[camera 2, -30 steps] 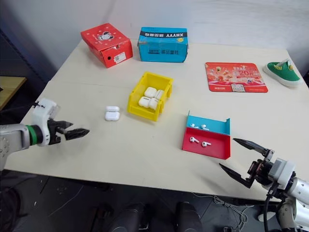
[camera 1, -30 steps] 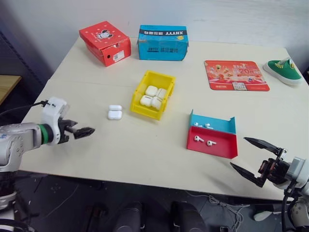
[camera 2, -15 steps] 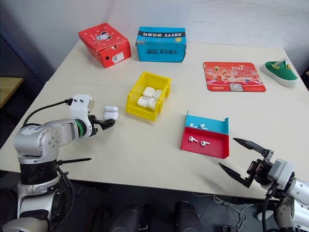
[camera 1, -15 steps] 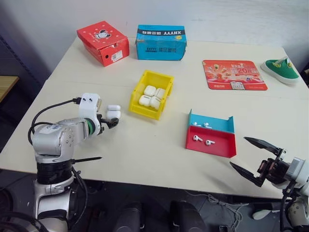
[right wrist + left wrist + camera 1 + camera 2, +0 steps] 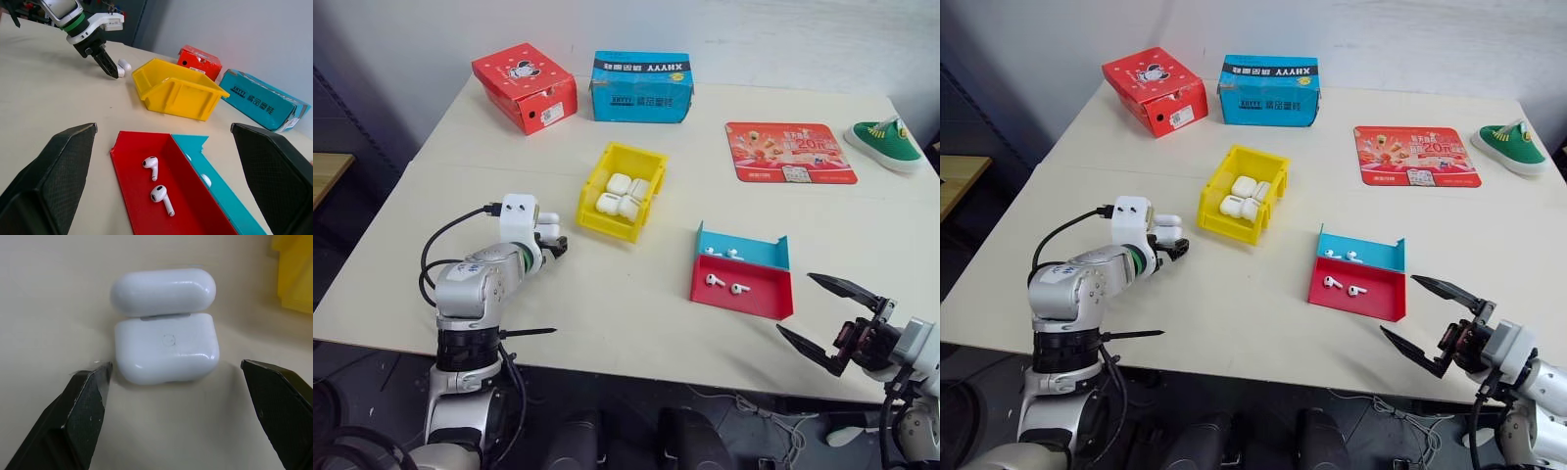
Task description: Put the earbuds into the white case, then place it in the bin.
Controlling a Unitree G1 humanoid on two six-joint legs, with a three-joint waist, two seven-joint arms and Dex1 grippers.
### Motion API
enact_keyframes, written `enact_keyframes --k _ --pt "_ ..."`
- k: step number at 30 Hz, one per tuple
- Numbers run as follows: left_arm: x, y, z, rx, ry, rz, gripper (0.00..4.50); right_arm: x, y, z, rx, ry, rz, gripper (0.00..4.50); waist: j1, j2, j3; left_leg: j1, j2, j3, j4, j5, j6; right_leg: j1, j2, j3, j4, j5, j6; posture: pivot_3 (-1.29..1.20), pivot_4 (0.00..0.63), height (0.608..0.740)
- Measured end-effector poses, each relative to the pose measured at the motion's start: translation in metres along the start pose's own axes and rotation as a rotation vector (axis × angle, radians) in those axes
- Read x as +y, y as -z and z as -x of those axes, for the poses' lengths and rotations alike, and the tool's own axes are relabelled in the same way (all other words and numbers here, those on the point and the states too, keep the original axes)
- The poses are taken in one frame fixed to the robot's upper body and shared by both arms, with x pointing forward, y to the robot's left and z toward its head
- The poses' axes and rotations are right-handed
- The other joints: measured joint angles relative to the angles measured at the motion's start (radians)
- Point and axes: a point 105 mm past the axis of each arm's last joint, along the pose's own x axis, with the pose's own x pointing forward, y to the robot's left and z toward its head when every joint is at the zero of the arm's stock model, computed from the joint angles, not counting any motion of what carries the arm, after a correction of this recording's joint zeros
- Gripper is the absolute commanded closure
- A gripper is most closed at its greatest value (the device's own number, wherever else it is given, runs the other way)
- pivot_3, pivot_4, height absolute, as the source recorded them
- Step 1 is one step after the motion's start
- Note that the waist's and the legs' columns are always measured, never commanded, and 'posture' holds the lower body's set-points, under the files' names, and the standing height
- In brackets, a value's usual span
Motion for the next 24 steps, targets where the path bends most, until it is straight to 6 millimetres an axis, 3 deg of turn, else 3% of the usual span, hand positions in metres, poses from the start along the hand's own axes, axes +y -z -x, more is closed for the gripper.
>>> enact_keyframes --k 16,22,24 --pt "-0.002 -0.006 -0.018 -0.051 -0.040 -0.021 0.04 0.003 -0.021 -0.026 -0.011 0.018 -0.001 0.00 0.002 0.000 0.000 0.001 0.000 0.000 0.000 0.001 -0.001 0.000 0.000 0.000 0.001 0.000 0.000 0.00 0.150 0.740" --pt "-0.005 -0.004 -0.017 -0.049 -0.035 -0.018 1.52 0.001 -0.021 -0.027 0.000 0.033 -0.009 0.00 0.002 0.000 0.000 0.001 0.000 0.000 0.000 0.001 0.000 0.000 0.000 0.000 0.001 0.000 0.000 0.00 0.150 0.740" --pt "-0.005 -0.003 -0.017 -0.050 -0.039 -0.020 1.70 0.001 -0.021 -0.027 0.000 0.035 -0.010 0.00 0.002 0.000 0.000 0.001 0.000 0.000 0.000 0.001 0.000 0.000 0.000 0.000 0.001 0.000 0.000 0.00 0.150 0.740"
